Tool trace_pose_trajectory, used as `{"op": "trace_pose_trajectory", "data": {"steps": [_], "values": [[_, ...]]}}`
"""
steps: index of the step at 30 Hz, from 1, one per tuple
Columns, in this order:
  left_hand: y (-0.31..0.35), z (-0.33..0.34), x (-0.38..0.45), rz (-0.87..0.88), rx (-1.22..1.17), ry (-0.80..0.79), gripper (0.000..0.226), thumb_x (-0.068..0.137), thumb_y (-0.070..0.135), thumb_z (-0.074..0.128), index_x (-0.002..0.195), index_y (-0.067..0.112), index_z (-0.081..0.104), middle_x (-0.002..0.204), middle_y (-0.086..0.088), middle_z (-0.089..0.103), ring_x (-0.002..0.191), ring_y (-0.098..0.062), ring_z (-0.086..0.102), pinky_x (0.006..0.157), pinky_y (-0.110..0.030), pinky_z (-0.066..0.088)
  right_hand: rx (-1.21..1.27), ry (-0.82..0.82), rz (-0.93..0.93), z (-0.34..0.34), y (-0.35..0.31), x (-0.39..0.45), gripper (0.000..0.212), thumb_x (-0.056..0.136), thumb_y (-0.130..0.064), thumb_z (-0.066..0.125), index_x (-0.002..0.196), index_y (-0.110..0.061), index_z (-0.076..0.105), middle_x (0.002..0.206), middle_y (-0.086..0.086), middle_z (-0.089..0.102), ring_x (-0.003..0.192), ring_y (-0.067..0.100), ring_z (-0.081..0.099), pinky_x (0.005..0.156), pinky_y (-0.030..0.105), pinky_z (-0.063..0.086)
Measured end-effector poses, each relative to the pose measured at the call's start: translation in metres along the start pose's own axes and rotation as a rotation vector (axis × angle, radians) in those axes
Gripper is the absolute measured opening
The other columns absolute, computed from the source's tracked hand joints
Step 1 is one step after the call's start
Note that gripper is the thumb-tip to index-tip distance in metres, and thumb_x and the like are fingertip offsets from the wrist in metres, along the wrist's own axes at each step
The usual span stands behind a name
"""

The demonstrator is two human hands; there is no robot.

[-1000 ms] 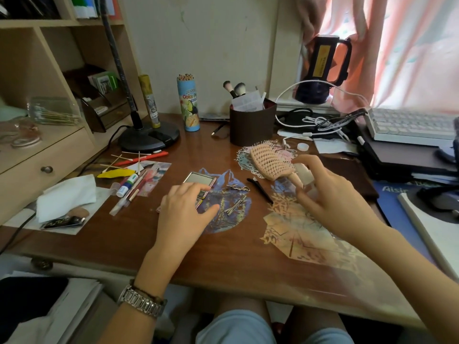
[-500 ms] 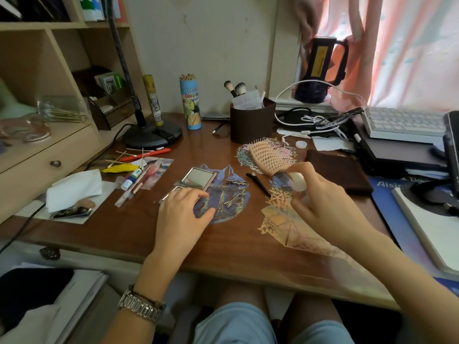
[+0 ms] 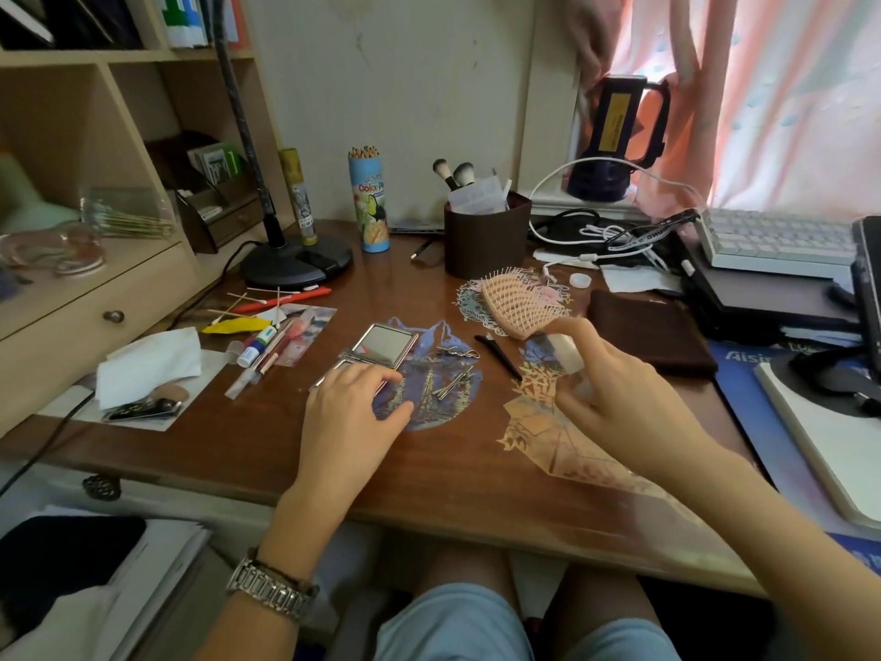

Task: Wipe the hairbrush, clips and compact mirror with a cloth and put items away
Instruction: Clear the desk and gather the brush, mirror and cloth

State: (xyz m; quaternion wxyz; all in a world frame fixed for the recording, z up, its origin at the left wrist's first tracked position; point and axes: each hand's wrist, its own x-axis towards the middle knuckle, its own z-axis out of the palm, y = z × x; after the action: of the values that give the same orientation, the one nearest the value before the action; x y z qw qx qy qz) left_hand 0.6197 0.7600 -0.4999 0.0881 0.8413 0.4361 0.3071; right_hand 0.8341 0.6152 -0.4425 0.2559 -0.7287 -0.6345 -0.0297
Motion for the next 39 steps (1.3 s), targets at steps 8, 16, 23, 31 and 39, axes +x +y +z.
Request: {"op": "trace_pose_trajectory", "data": {"steps": [8,16,23,31,39], "values": [[0.009,0.004,0.014,0.044,0.019,-0.021,0.028,0.080,0.033,0.070,0.106,0.024,0.065,0.110,0.006,0.062,0.108,-0.017,0.052,0.087,-0.028,0.033,0.031,-0.019,0.013,0.002,0.016,0.002,0.047,0.086,-0.023,0.055,0.125,-0.035,0.031,0.083,-0.014,0.050,0.070,0.017,0.058,0.063,0.043,0.051],[0.046,0.015,0.051,0.119,0.039,-0.074,0.028,0.084,0.039,0.065,0.109,0.027,0.062,0.114,0.008,0.060,0.111,-0.015,0.049,0.092,-0.030,0.035,0.105,0.037,0.041,-0.003,0.043,0.016,0.048,0.088,-0.029,0.057,0.124,-0.038,0.026,0.081,-0.013,0.056,0.063,0.005,0.055,0.057,0.035,0.050],[0.087,0.023,0.089,0.234,0.032,-0.066,0.024,0.085,0.041,0.062,0.106,0.029,0.061,0.113,0.009,0.059,0.111,-0.014,0.048,0.091,-0.032,0.034,0.353,0.035,0.113,-0.023,0.064,0.027,0.057,0.080,-0.042,0.042,0.132,-0.037,0.020,0.086,-0.018,0.046,0.067,-0.003,0.050,0.063,0.023,0.035],[0.126,0.036,0.130,0.310,0.016,-0.138,0.025,0.086,0.041,0.058,0.108,0.030,0.059,0.116,0.010,0.058,0.112,-0.013,0.048,0.095,-0.032,0.033,0.340,0.142,0.109,-0.032,0.100,0.051,0.058,0.091,-0.013,0.048,0.136,-0.036,0.020,0.134,-0.005,0.032,0.103,0.000,0.042,0.086,0.017,0.032],[0.146,0.064,0.150,0.269,-0.032,-0.161,0.023,0.086,0.039,0.056,0.106,0.029,0.061,0.112,0.009,0.061,0.107,-0.013,0.050,0.092,-0.032,0.036,0.238,0.275,0.155,-0.035,0.133,0.082,0.057,0.087,-0.023,0.059,0.132,-0.037,0.027,0.102,-0.001,0.053,0.081,0.019,0.058,0.076,0.044,0.052]]}}
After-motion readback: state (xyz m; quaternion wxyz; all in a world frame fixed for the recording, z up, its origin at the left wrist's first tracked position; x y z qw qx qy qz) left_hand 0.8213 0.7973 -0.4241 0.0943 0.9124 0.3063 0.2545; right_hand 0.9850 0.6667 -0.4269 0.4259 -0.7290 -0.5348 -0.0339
